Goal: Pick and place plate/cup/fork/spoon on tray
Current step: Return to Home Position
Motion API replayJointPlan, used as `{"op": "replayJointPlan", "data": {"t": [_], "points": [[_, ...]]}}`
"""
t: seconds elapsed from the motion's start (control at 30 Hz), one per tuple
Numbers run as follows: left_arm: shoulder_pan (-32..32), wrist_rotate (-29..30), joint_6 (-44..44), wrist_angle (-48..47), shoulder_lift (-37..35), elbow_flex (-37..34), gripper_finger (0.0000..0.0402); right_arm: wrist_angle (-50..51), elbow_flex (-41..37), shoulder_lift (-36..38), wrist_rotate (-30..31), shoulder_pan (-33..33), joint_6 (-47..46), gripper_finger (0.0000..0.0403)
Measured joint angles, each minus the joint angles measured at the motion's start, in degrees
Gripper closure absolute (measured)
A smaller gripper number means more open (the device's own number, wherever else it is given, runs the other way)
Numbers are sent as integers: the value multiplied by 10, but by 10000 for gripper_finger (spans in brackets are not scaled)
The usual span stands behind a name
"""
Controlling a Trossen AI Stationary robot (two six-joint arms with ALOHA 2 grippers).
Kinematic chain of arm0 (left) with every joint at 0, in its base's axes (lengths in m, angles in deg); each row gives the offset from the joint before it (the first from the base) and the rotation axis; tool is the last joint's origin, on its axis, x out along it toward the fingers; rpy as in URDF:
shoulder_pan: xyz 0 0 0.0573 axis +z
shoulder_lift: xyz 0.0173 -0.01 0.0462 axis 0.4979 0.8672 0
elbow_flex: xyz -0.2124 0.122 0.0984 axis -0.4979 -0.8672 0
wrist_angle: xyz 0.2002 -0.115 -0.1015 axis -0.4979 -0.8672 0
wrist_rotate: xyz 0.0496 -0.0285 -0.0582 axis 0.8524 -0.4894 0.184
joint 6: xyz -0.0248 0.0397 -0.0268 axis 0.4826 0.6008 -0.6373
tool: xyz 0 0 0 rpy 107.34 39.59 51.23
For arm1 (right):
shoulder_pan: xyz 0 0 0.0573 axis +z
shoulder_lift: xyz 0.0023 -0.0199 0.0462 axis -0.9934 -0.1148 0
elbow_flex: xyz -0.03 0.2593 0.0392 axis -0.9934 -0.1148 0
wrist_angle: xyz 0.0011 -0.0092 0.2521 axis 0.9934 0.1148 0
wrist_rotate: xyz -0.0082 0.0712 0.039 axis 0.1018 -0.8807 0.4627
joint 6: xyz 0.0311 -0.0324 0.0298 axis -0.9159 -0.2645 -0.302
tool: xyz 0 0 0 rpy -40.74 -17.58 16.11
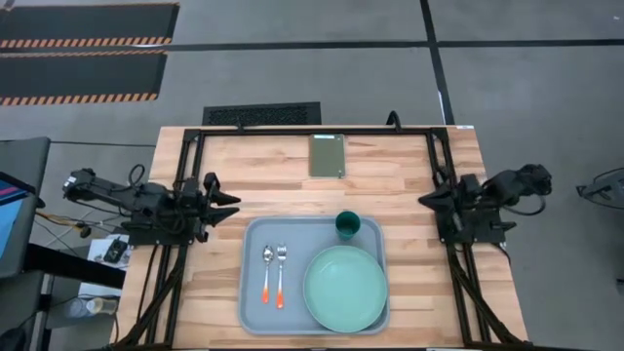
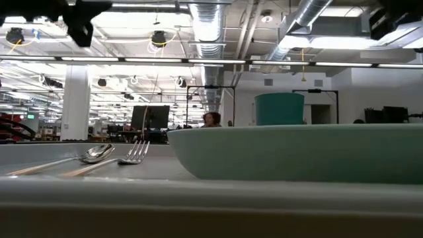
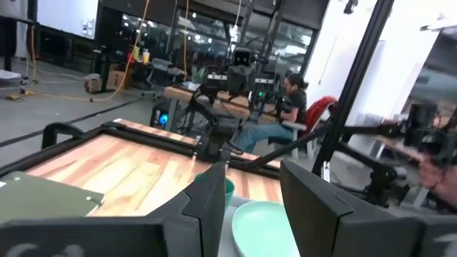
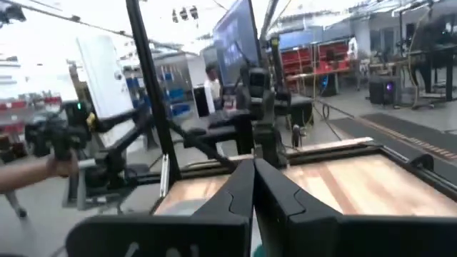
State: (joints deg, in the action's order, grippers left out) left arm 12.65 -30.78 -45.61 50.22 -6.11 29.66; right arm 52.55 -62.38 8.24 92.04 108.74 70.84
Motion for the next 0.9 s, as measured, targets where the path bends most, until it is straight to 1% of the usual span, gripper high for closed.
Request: {"op": "replayJointPlan", "data": {"t": [0.07,0.17,0.27,0.33,0.47,0.57,0.8,0.9], "points": [[0,0,-6,28,-17,-28,280,-28,-15,-5,11,0,-1,369],[0,-3,-19,43,-48,-70,280,-12,-48,1,19,-1,-6,369],[0,-2,-34,55,-79,-112,280,-44,-68,2,21,-1,-11,369],[0,-1,-44,56,-96,-132,280,-36,-88,1,21,-1,-14,369],[-1,5,-57,15,-125,-134,280,-61,-111,1,22,-1,-6,369],[-1,-4,-35,5,-134,-134,280,-55,-123,1,22,-4,6,369],[-1,6,-14,-13,-136,-134,280,-60,-167,1,22,-21,10,369],[-1,-1,-13,-33,-136,-134,280,-88,-180,0,22,-34,4,369]]}}
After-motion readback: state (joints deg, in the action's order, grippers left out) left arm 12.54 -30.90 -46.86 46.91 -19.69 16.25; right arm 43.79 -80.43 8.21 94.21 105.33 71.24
